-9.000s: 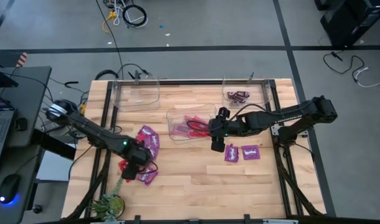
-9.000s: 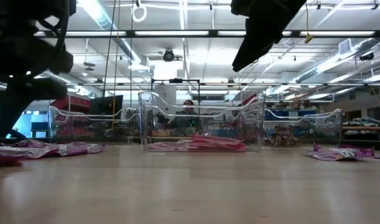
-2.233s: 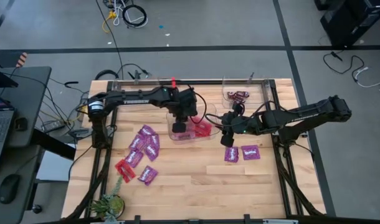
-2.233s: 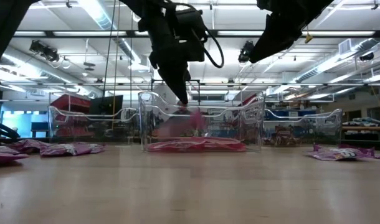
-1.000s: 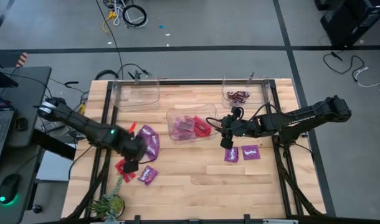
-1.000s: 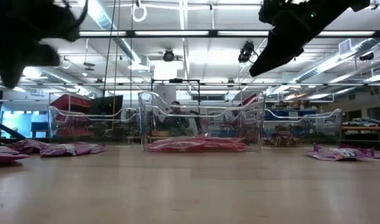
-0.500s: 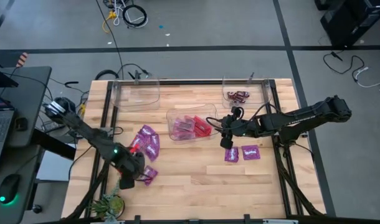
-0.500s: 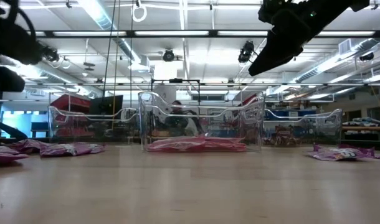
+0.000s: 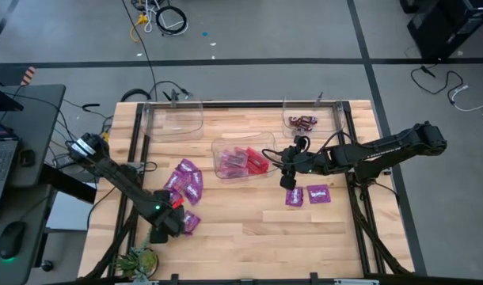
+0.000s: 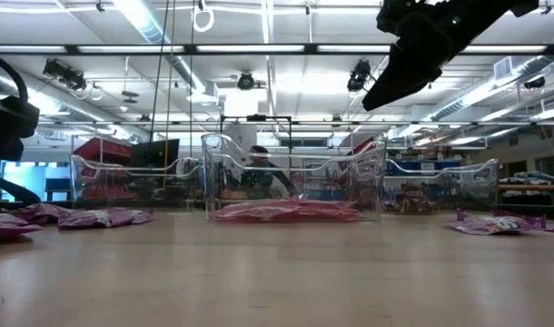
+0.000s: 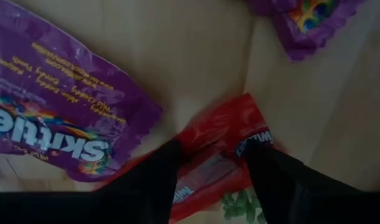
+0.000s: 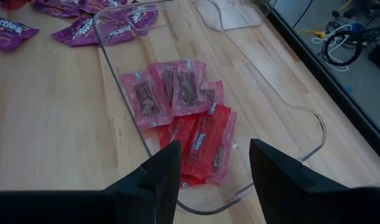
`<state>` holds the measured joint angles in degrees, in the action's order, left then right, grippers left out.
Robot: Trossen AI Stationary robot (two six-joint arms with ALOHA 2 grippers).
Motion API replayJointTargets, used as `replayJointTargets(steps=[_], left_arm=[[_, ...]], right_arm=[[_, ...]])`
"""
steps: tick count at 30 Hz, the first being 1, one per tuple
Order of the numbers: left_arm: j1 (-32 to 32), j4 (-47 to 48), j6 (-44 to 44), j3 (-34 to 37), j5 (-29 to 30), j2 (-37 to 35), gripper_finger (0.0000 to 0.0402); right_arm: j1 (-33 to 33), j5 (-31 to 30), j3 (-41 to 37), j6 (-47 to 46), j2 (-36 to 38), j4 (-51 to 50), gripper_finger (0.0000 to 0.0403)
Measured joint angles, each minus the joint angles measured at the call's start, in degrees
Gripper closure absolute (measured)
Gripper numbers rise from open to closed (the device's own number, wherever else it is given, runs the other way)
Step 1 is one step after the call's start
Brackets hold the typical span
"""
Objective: Sort candy
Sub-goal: Put the red candy pack into the bottom transparent bin
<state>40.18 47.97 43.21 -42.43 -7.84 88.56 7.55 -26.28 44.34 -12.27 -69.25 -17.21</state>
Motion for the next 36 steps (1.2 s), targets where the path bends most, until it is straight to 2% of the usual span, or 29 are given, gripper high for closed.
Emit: replayJointTargets(steps=[4,9,10,15,19,24,27,31,36], left_arm=[[-0.01,0.68,-2.47,-0.76,0.03,-0.03,0.026],[-0.73,3.79,-5.72,-3.78,0.22,-0.52,0.0375],[-1.24,4.86,-6.09,-4.42,-0.01,-0.8,0.0388],[-5.4,7.3,-8.3,-8.39,-0.37,-3.9,0.0398],[-11.26,7.54,-10.52,-11.62,3.18,-8.67,0.04],[-23.34,6.44,-14.38,-17.38,9.78,-13.43,0.04],[-30.72,0.16,-19.04,-21.62,12.09,-13.8,0.0401],[-40.19,-9.13,-24.19,-26.09,10.5,-11.96,0.0401],[-49.69,-14.11,-28.09,-28.46,4.56,-7.22,0.0401]], right_arm=[[-0.01,0.0,0.02,0.0,0.01,0.0,0.0228],[0.0,0.01,0.02,0.0,0.0,0.03,0.0228],[0.0,0.02,0.02,0.0,0.0,0.07,0.0228],[0.0,0.02,0.02,0.0,0.0,0.39,0.0228],[0.0,0.02,0.02,0.23,0.0,0.44,0.0228],[0.0,0.01,0.02,0.39,0.0,0.44,0.0228],[0.0,0.02,0.02,0.42,0.0,0.46,0.0228],[-0.02,0.02,0.02,0.42,0.0,0.44,0.0228],[-0.02,0.31,0.02,0.26,0.02,0.34,0.0228]])
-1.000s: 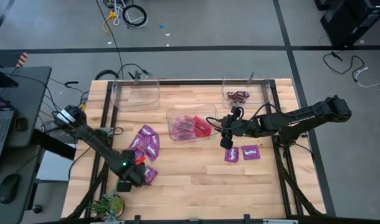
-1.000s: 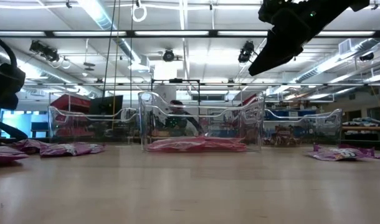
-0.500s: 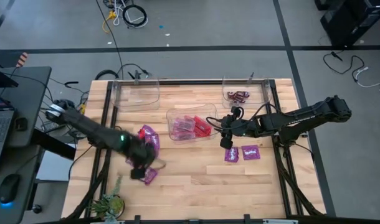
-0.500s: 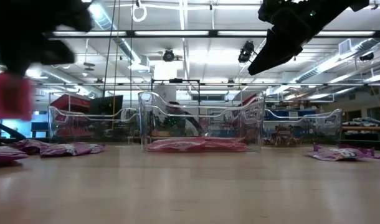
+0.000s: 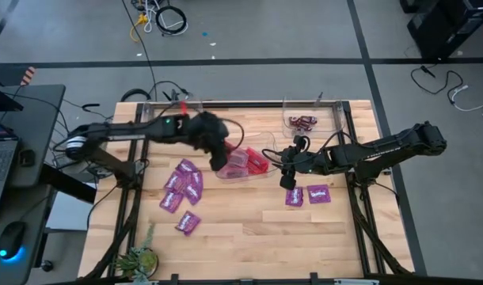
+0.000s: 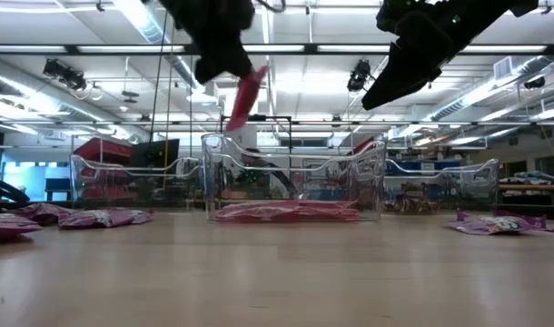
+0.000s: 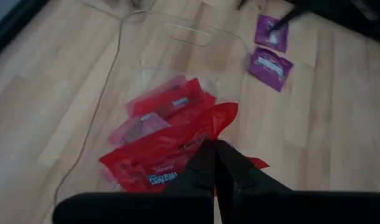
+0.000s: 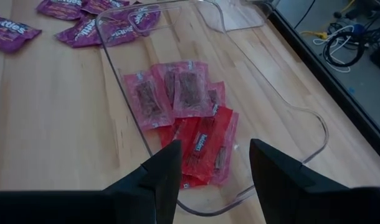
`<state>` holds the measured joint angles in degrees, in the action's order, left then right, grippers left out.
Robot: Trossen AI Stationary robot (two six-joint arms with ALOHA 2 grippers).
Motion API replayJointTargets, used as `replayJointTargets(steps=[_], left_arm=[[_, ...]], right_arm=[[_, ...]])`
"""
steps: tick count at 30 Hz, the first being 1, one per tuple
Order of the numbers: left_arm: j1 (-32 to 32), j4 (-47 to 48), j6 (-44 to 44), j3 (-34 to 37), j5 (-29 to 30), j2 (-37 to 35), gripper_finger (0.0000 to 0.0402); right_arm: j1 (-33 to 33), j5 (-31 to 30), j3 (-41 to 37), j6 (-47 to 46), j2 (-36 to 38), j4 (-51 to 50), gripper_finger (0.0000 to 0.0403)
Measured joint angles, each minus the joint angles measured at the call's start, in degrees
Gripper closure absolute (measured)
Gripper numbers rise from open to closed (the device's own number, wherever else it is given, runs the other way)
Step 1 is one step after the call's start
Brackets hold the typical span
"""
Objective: Sort candy
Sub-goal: Put the red candy pack into the bottom transparent bin
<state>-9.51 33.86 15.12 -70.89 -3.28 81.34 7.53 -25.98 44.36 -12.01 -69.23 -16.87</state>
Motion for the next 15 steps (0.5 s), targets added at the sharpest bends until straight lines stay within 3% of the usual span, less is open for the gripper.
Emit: replayJointTargets(steps=[5,15], left_arm=[[-4.68,-5.77,-1.64,0.0,-7.26,6.47,0.0401],[-5.82,-8.75,-13.19,0.02,-9.52,13.01,0.0353]], right_arm=[[0.0,0.11,0.0,-0.02,-0.02,-0.27,0.0228],[0.0,0.11,0.0,-0.92,0.0,-0.38,0.0227]])
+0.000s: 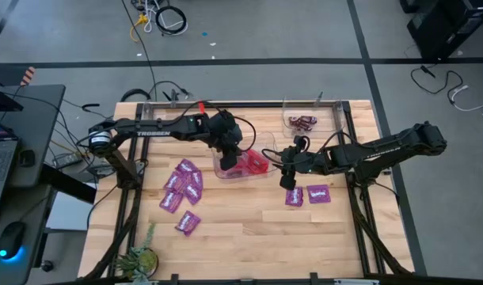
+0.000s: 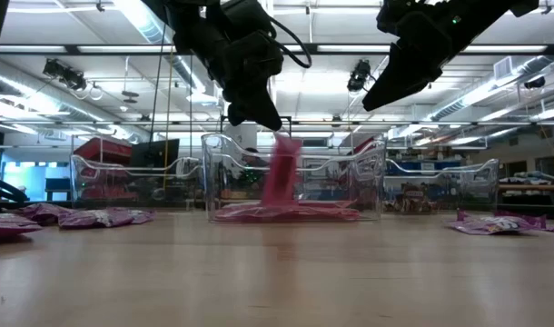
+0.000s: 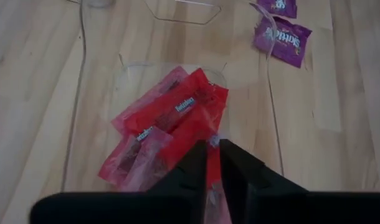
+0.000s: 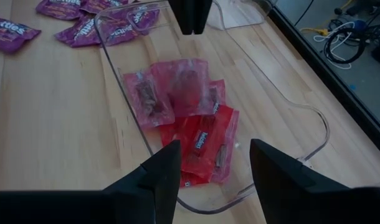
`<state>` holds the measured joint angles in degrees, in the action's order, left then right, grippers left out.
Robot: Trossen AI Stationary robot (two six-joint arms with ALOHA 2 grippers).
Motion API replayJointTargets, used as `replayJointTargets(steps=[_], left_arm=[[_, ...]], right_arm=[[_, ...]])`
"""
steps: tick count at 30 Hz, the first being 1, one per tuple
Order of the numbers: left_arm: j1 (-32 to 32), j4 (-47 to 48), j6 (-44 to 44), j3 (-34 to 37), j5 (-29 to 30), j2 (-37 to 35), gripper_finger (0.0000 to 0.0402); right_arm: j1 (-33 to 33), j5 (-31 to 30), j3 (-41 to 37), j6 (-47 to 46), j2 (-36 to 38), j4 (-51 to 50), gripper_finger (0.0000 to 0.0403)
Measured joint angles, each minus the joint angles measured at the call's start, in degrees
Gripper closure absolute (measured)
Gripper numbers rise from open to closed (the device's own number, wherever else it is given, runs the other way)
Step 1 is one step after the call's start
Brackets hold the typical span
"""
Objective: Sort candy
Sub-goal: Put the red candy pack into the bottom transparent bin, then put the violet candy pack into the top left transparent bin
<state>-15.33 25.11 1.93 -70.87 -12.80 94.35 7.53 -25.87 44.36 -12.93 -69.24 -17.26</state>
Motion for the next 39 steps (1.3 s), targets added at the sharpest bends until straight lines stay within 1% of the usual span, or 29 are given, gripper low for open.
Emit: replayJointTargets(steps=[5,8,9,11,13,14,15,18,22,25,28,31,36,39], left_arm=[[0.0,-0.59,-1.3,0.0,1.09,-0.49,0.0312],[0.49,-1.14,-5.49,0.03,2.08,-1.18,0.0306],[1.27,-2.04,-7.48,0.4,3.73,-1.65,0.0311],[3.38,-6.14,-10.4,2.43,6.33,-3.35,0.0336],[5.39,-12.21,-11.15,5.96,6.16,-5.94,0.0374],[6.18,-15.35,-11.18,8.07,5.25,-7.46,0.0387],[6.72,-17.76,-11.05,10.27,4.41,-9.25,0.0393],[8.41,-22.07,-9.21,16.81,4.36,-14.51,0.0395],[11.19,-21.46,-3.29,24.02,4.65,-21.55,0.0399],[13.87,-16.37,1.68,27.04,8.65,-26.93,0.04],[17.23,-7.11,7.75,28.3,14.04,-31.45,0.04],[21.01,1.12,14.79,28.92,19.01,-34.24,0.04],[26.03,14.76,29.09,28.98,25.71,-35.21,0.0401],[26.91,20.33,35.18,28.98,26.54,-34.9,0.0394]], right_arm=[[0.0,0.0,0.0,-0.02,-0.01,0.03,0.0214],[0.0,0.0,0.0,0.0,-0.02,0.02,0.0201],[0.0,0.0,0.01,0.16,-0.01,0.02,0.0196],[0.07,0.0,0.02,0.46,-0.02,-0.02,0.0187],[0.31,0.0,0.02,0.49,-0.01,-0.12,0.0178],[0.43,0.0,0.02,0.52,-0.02,-0.16,0.0175],[0.58,0.0,0.02,0.53,0.0,-0.2,0.0172],[0.76,0.0,0.0,0.57,0.0,-0.18,0.0167],[0.93,0.42,0.02,-0.23,-0.01,0.33,0.0168],[1.11,0.44,0.02,-0.55,-0.02,2.28,0.0171],[1.14,0.46,0.02,-0.08,-0.02,4.11,0.0176],[1.14,0.46,0.02,0.85,-0.02,5.74,0.0179],[1.14,0.46,0.02,1.07,-0.02,6.45,0.0177],[1.14,0.46,0.02,1.09,-0.02,6.45,0.0176]])
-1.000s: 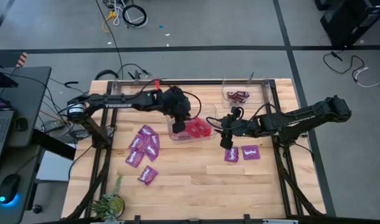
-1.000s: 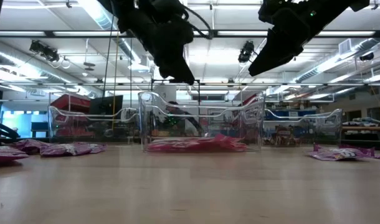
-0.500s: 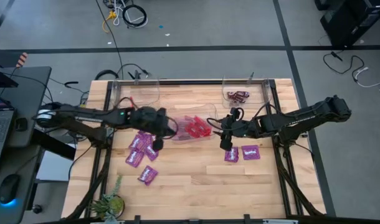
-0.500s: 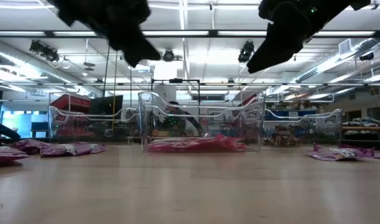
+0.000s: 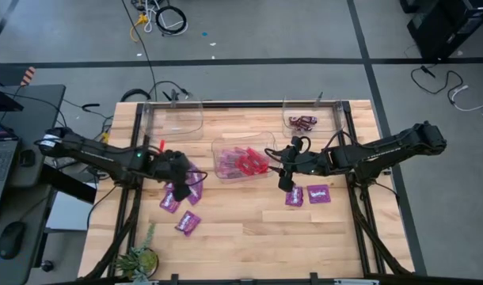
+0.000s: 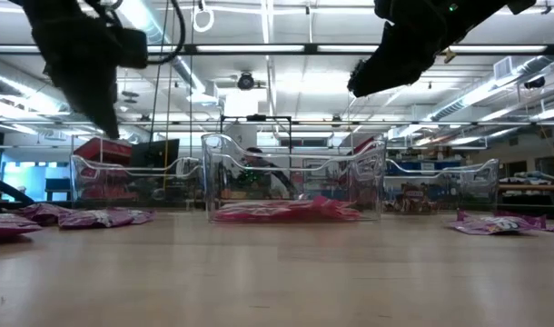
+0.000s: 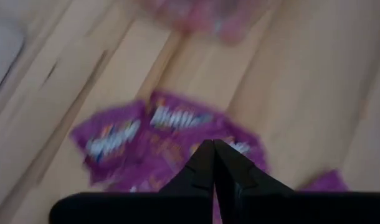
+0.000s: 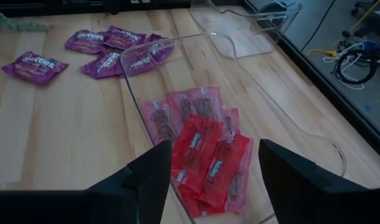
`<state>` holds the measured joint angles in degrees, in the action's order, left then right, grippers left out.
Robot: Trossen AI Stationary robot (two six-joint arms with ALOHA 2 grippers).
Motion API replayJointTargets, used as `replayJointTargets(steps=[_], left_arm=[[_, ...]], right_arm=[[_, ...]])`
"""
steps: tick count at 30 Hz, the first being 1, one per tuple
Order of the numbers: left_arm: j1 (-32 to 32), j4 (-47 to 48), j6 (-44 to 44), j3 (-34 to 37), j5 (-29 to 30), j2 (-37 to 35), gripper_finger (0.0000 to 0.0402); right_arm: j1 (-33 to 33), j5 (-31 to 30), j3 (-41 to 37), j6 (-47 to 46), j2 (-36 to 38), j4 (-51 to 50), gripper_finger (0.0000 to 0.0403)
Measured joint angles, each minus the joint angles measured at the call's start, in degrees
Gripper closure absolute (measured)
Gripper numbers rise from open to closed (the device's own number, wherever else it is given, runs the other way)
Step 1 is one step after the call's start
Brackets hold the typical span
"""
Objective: Sort candy
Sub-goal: Put the violet candy pack into the top left transparent bin
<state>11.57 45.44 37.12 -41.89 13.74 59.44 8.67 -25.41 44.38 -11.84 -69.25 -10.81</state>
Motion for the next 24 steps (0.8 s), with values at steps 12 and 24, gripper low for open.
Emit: replayJointTargets(steps=[12,24], left_arm=[[0.17,6.32,13.81,7.26,-3.44,0.11,0.0289],[0.17,-4.8,18.39,17.12,-7.42,0.02,0.0227]], right_arm=[[0.0,0.0,0.0,1.35,0.0,0.0,0.0176],[0.0,0.0,-0.01,1.51,0.0,-0.01,0.0181]])
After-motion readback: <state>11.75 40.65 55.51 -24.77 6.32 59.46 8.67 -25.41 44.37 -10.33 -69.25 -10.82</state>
